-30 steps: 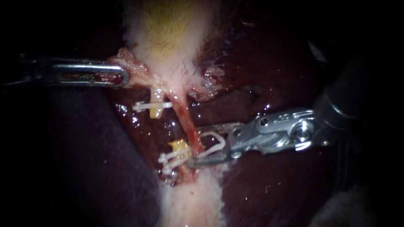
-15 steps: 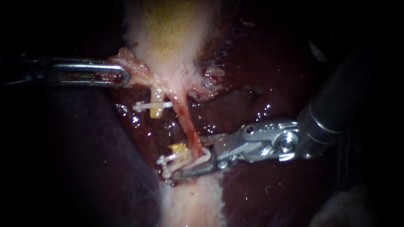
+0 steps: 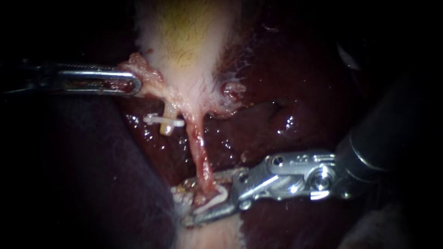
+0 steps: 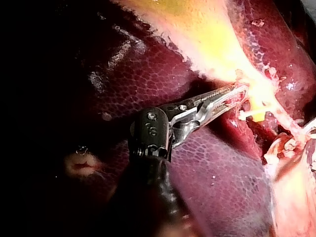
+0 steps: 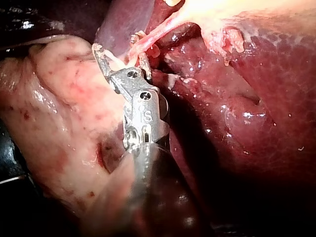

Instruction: Clipping first clip right tube

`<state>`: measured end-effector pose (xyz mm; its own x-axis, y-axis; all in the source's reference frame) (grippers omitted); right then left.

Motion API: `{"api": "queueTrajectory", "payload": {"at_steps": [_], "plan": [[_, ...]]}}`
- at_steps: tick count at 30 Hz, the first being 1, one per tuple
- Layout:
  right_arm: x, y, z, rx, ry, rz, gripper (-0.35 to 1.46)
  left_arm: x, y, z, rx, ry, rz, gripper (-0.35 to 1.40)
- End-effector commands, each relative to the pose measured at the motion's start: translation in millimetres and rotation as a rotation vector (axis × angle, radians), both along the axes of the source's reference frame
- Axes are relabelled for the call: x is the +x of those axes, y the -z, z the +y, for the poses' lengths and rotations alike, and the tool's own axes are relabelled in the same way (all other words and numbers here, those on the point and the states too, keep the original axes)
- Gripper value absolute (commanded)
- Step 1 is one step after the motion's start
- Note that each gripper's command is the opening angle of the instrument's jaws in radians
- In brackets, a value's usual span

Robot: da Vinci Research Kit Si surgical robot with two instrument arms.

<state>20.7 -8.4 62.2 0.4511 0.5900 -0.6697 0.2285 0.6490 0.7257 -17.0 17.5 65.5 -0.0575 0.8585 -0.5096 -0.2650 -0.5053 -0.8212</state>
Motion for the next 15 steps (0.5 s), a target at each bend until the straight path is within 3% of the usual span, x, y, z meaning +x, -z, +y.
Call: {"api": "queueTrajectory", "payload": {"at_steps": [1, 15], "plan": [[0.0, 0.0, 0.0, -0.001, 0.006, 0.002, 0.45, 0.0, 0.0, 0.0, 0.000, 0.000, 0.000, -0.35], [-0.1, -1.2, 0.9, 0.009, 0.005, -0.003, 0.27, 0.0, -0.2, 0.0, 0.000, 0.000, 0.000, -0.35]]}}
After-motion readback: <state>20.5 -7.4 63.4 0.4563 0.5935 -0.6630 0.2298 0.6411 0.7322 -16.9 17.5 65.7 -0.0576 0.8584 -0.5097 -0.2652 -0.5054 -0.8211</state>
